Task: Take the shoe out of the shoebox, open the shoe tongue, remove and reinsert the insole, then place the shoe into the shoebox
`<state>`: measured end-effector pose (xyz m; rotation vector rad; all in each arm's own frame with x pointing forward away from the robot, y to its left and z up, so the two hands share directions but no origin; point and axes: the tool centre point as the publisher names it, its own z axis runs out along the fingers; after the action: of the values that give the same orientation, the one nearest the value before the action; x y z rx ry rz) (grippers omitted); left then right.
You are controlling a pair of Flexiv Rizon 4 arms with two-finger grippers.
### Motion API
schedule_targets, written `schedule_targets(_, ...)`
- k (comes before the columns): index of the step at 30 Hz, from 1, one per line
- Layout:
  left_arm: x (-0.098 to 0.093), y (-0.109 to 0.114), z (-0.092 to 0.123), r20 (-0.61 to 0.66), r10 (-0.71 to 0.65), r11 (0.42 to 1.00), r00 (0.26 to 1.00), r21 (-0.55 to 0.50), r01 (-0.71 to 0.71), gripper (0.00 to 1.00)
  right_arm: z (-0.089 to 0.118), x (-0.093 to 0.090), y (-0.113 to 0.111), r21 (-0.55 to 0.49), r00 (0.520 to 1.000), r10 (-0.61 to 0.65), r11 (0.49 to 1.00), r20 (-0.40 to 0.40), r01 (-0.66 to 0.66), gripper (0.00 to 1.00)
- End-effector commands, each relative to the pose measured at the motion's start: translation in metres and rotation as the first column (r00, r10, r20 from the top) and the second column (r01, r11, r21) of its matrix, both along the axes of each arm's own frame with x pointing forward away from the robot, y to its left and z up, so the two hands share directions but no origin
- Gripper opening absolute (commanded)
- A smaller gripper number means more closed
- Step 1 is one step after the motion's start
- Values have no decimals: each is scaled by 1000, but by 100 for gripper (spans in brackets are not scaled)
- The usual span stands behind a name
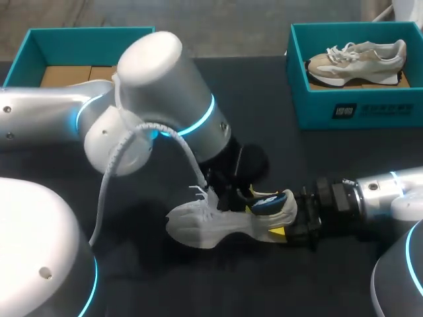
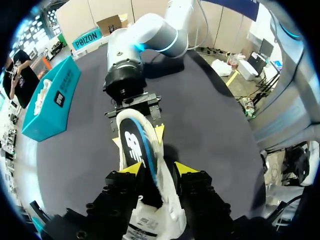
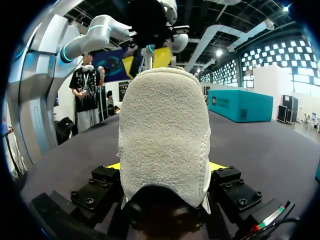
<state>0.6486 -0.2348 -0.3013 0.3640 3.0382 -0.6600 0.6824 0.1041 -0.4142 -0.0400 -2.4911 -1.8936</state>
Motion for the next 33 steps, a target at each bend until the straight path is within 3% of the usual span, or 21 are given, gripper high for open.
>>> schedule_targets(1,-6,-2,3,45,21,1000,999,6,-21,39,0,-1,1,-3,1000,0,1000,0,0,0)
schedule_targets(16,-14,-16,-6,127,92,995,988,16,-95,38,0,-1,1,-3,1000,0,1000,0,0,0)
schedule_targets(33,-9,-39,-22,179,141,987,974,48,-152,33,0,-1,1,-3,1000,0,1000,0,0,0)
